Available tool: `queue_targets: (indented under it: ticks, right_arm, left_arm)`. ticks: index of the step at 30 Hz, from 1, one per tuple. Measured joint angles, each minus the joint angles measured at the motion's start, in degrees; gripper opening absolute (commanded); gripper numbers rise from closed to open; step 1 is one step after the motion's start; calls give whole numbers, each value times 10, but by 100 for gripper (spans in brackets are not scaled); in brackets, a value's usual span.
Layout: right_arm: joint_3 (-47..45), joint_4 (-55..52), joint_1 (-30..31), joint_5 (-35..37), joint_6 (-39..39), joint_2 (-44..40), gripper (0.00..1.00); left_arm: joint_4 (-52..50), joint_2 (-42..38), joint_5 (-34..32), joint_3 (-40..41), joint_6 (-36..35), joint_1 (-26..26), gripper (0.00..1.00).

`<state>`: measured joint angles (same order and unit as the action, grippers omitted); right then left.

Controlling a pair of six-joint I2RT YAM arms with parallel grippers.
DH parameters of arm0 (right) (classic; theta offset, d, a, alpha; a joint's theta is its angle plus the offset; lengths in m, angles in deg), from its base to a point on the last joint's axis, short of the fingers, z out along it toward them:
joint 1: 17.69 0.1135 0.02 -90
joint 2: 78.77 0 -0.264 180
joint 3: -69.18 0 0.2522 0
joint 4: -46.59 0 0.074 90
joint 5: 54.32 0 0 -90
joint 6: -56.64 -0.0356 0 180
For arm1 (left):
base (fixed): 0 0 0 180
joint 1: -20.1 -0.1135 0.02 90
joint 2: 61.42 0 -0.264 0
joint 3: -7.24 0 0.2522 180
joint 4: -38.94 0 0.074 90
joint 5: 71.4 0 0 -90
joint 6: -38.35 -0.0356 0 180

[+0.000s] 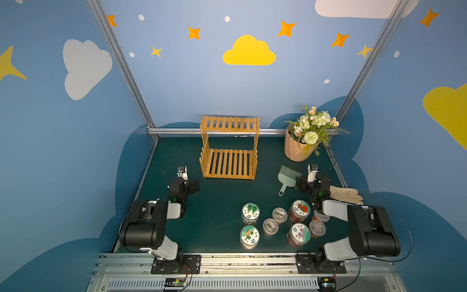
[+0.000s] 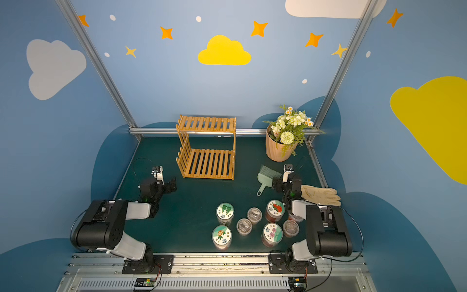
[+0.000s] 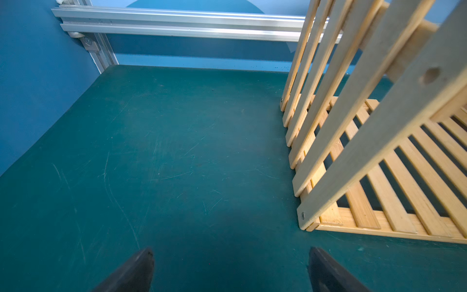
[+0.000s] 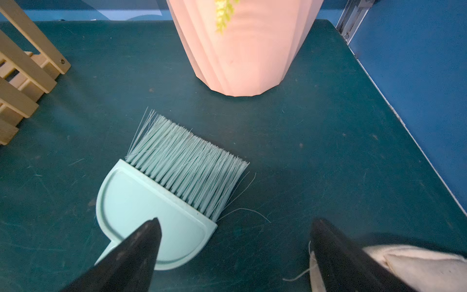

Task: Place the seed container on the shelf
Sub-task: Move the shelf to the center of the board.

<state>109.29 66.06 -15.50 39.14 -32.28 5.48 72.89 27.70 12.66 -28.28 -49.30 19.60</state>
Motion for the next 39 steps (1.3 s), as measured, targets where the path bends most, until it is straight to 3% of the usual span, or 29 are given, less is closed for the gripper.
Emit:
queue_targets:
  ticks: [17, 24, 34, 37, 39]
  right_arm:
    - [0, -3, 2, -1, 1, -1, 98]
    - [61, -116, 3, 9, -14, -35, 98]
    - [80, -276, 3, 19, -82, -153, 98]
    - [108, -327, 2, 9, -147, -180, 98]
    - [135, -363, 0, -33, -182, -194, 98]
  left_arm:
    - [0, -2, 0, 3, -2, 0, 100]
    - [10, -57, -24, 33, 2, 4, 100]
    - [-116, -214, -64, 22, 45, 0, 100]
    - [-204, -247, -72, -21, 81, -3, 100]
    - [-270, -259, -74, -66, 111, -5, 100]
